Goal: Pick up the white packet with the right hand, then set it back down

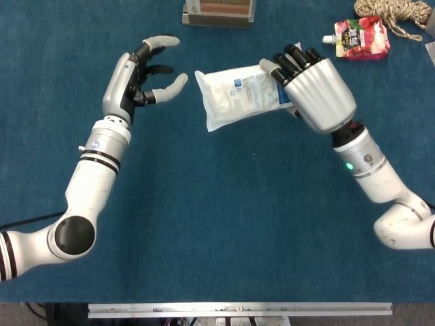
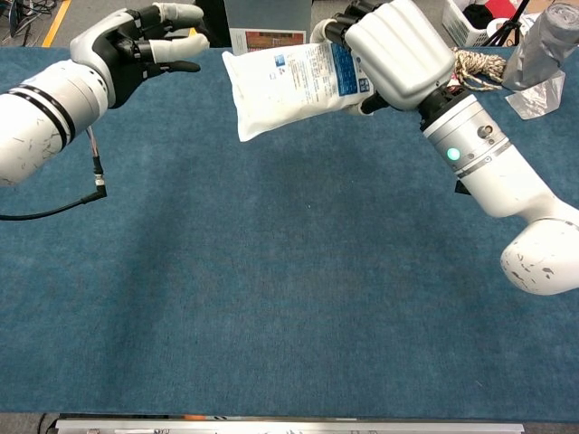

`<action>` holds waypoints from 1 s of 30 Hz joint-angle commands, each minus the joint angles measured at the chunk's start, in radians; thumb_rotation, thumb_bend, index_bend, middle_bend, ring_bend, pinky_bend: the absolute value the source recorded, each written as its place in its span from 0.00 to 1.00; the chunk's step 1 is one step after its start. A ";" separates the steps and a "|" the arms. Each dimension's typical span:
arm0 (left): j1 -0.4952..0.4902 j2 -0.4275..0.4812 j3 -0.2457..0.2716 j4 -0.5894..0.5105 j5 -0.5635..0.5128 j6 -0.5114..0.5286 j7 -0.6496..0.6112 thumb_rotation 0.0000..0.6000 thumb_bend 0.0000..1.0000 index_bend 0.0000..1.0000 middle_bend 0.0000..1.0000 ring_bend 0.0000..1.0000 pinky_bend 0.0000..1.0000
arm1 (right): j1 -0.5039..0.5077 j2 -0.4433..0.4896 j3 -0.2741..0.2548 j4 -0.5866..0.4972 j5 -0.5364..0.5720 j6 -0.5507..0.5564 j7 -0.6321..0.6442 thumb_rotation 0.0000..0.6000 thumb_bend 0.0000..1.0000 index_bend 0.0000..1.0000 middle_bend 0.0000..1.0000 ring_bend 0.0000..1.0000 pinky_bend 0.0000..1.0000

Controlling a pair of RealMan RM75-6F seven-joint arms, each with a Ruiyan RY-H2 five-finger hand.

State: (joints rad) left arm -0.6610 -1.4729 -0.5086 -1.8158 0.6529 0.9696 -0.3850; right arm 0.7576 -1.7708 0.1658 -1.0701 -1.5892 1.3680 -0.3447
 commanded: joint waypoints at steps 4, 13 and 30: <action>0.040 -0.022 0.055 0.086 0.209 0.041 -0.023 1.00 0.30 0.27 0.13 0.08 0.21 | -0.043 0.054 -0.017 -0.089 0.021 -0.010 -0.020 1.00 0.00 0.40 0.55 0.51 0.56; 0.102 -0.018 0.157 0.257 0.514 0.107 -0.102 1.00 0.30 0.29 0.15 0.08 0.21 | -0.127 0.190 -0.061 -0.301 0.079 -0.051 -0.067 1.00 0.00 0.42 0.55 0.51 0.56; 0.167 -0.009 0.268 0.404 0.711 0.267 -0.039 1.00 0.30 0.30 0.15 0.08 0.21 | -0.147 0.412 -0.099 -0.603 0.304 -0.311 -0.161 1.00 0.00 0.00 0.06 0.24 0.53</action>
State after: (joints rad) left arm -0.4954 -1.4836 -0.2418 -1.4131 1.3636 1.2347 -0.4262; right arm 0.6039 -1.3761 0.0699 -1.6542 -1.3019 1.0777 -0.4969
